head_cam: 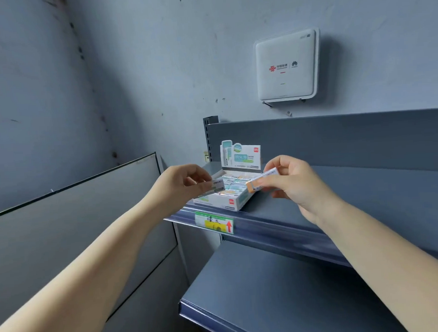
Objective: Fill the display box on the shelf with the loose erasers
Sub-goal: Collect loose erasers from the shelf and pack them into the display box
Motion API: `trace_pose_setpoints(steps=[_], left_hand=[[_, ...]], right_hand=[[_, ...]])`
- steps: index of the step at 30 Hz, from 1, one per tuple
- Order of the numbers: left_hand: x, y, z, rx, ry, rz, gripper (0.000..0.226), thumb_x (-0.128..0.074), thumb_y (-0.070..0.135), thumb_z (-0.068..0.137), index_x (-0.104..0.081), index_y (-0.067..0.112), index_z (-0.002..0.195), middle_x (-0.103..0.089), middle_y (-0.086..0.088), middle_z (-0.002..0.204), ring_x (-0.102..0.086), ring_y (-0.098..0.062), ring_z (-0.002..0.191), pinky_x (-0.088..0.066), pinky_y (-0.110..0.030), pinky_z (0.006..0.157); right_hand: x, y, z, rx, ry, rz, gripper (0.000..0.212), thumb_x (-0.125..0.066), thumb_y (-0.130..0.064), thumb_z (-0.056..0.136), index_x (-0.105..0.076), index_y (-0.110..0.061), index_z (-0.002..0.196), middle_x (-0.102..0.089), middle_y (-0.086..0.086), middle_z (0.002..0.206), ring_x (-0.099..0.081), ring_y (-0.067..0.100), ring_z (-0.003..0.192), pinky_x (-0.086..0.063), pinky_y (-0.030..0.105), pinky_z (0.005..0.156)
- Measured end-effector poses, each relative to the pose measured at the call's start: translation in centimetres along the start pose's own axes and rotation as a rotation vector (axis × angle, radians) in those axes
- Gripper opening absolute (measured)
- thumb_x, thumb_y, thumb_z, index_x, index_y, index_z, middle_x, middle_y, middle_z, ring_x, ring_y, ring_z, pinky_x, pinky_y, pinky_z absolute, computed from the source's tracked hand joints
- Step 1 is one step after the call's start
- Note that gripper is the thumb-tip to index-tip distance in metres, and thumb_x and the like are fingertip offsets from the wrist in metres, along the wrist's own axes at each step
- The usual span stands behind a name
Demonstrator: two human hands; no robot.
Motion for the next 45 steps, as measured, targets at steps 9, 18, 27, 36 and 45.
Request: trace_pose_setpoints(steps=[9,18,27,36,45], left_hand=[[1.2,-4.7,3.4,-0.038,-0.073,-0.058,0.003,-0.065,0.018,0.084,-0.066,0.020,0.087,-0.063,0.007,0.070,-0.052,-0.009,0.060,-0.037,-0.005,0.049],[0.1,-6.5,7.9,-0.052,-0.092,-0.076,0.003,-0.063,0.018,0.086,-0.065,0.019,0.087,-0.059,0.009,0.070,-0.052,-0.009,0.061,-0.040,-0.008,0.054],[-1.5,-7.9,11.0,-0.073,-0.100,-0.116,0.004,-0.064,0.016,0.085,-0.066,0.019,0.086,-0.059,0.010,0.069,-0.053,-0.007,0.060,-0.042,-0.008,0.056],[-3.0,-9.3,13.7,-0.143,-0.154,-0.164,0.005,-0.065,0.017,0.084,-0.067,0.021,0.082,-0.059,0.011,0.068,-0.053,-0.002,0.057,-0.041,-0.007,0.056],[-4.2,-9.5,16.3,-0.222,-0.238,-0.242,0.015,-0.066,0.017,0.083,-0.063,0.028,0.073,-0.059,0.011,0.066,-0.051,0.002,0.055,-0.041,-0.008,0.055]], right_hand=[[-2.9,1.1,3.6,-0.020,0.116,-0.065,0.027,-0.075,-0.003,0.070,-0.050,-0.010,0.075,-0.065,-0.004,0.071,-0.057,-0.005,0.044,-0.040,0.014,0.045],[-3.5,1.4,9.8,-0.014,0.124,-0.216,0.025,-0.072,-0.001,0.071,-0.051,-0.013,0.066,-0.062,0.005,0.074,-0.056,0.019,0.069,-0.042,0.023,0.054],[-3.2,1.5,12.3,0.057,0.191,-0.409,0.027,-0.077,-0.006,0.068,-0.053,-0.017,0.063,-0.071,0.017,0.093,-0.066,0.029,0.087,-0.053,0.039,0.075],[-3.0,2.2,13.1,0.023,0.245,-0.600,0.023,-0.081,-0.019,0.068,-0.058,-0.021,0.069,-0.073,0.006,0.090,-0.068,0.019,0.083,-0.052,0.029,0.068],[-4.1,2.8,14.4,-0.013,0.299,-0.764,0.022,-0.083,-0.029,0.064,-0.064,-0.019,0.071,-0.066,-0.004,0.069,-0.059,0.009,0.063,-0.046,0.020,0.058]])
Point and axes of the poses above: each hand's wrist, its own z-axis towards the middle knuckle, its own x-axis out of the back of the hand, y = z × x, the point moved 10 cm from there along z, towards the middle knuckle
